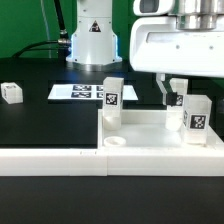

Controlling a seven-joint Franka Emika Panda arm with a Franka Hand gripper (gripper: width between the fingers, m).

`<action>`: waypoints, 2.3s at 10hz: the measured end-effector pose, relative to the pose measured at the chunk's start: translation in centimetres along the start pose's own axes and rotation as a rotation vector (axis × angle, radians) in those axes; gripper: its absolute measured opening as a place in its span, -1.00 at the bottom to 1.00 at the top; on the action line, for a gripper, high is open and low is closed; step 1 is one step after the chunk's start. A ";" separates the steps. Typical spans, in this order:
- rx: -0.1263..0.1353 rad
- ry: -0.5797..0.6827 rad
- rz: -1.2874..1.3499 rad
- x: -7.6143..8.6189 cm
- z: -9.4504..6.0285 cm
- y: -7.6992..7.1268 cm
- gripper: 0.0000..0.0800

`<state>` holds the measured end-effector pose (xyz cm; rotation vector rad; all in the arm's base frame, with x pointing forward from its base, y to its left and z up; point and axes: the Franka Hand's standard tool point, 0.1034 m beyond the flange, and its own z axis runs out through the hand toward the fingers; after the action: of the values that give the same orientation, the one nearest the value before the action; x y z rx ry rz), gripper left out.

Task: Assemble square table

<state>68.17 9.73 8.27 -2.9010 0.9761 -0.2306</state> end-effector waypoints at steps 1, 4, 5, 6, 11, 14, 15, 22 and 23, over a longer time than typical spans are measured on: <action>-0.008 0.005 -0.063 0.1 0.0 0.1 0.62; -0.022 0.011 -0.277 0.4 0.0 0.4 0.62; -0.037 0.014 -0.382 0.4 0.1 0.4 0.62; -0.068 0.005 -0.562 -0.1 0.1 -0.3 0.62; -0.068 0.006 -0.495 -0.3 0.1 -0.7 0.12; -0.067 0.014 -0.286 -0.2 0.2 -0.6 -0.28; -0.068 0.016 -0.218 -0.2 0.2 -0.6 -0.28; -0.032 -0.053 0.817 -0.2 0.3 0.5 -0.27; -0.047 -0.050 0.976 -0.4 0.3 0.3 -0.27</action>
Offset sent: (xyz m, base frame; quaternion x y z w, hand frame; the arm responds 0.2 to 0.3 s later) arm 0.0000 0.0000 0.0000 0.0000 0.0000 -0.1296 0.9916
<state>67.72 9.74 7.87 -2.0887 2.2005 -0.0589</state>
